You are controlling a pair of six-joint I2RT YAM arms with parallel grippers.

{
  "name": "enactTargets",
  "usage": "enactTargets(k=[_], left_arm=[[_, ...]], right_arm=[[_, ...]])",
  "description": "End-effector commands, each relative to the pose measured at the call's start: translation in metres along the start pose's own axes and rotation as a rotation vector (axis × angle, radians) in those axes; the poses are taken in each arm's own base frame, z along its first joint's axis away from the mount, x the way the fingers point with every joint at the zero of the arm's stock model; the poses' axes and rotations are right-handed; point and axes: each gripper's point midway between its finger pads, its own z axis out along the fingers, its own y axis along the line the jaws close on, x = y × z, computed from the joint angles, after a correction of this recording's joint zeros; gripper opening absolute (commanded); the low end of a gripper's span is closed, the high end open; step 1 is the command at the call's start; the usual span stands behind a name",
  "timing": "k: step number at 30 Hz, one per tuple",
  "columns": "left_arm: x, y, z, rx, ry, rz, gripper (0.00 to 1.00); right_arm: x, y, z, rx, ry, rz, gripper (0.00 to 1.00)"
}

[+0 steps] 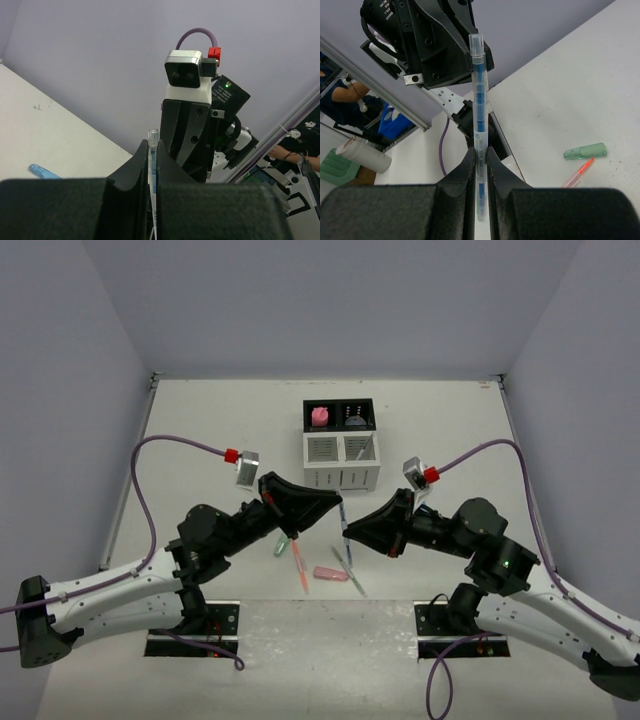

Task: Sort the stationery into containers
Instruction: Close the pen cap on the pen.

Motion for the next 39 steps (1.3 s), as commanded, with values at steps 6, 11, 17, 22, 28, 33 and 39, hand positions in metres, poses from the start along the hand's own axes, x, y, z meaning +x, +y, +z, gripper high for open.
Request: enactTargets(k=[6, 11, 17, 22, 28, 33, 39], left_arm=[[0.011, 0.001, 0.007, -0.008, 0.062, -0.011, 0.0], [0.016, 0.01, 0.009, -0.064, 0.105, 0.009, 0.0], [0.018, 0.015, 0.015, -0.101, 0.128, 0.015, 0.32], [0.013, 0.018, 0.017, -0.132, 0.121, 0.018, 0.35], [0.009, 0.014, 0.017, -0.117, 0.111, 0.019, 0.0], [0.007, 0.0, 0.015, -0.042, 0.107, 0.019, 0.0], [0.0, -0.022, 0.011, 0.071, 0.095, 0.045, 0.0]], right_arm=[[-0.044, 0.009, -0.001, 0.042, -0.091, -0.107, 0.0], [-0.05, 0.011, -0.003, 0.047, -0.1, -0.146, 0.0], [-0.042, 0.009, 0.004, 0.031, -0.069, -0.14, 0.0], [-0.038, 0.007, 0.005, 0.032, -0.062, -0.133, 0.0], [-0.037, 0.005, 0.006, 0.035, -0.058, -0.125, 0.0], [-0.034, 0.003, 0.008, 0.033, -0.059, -0.121, 0.07], [-0.009, 0.004, 0.027, -0.046, 0.046, -0.085, 0.42]])
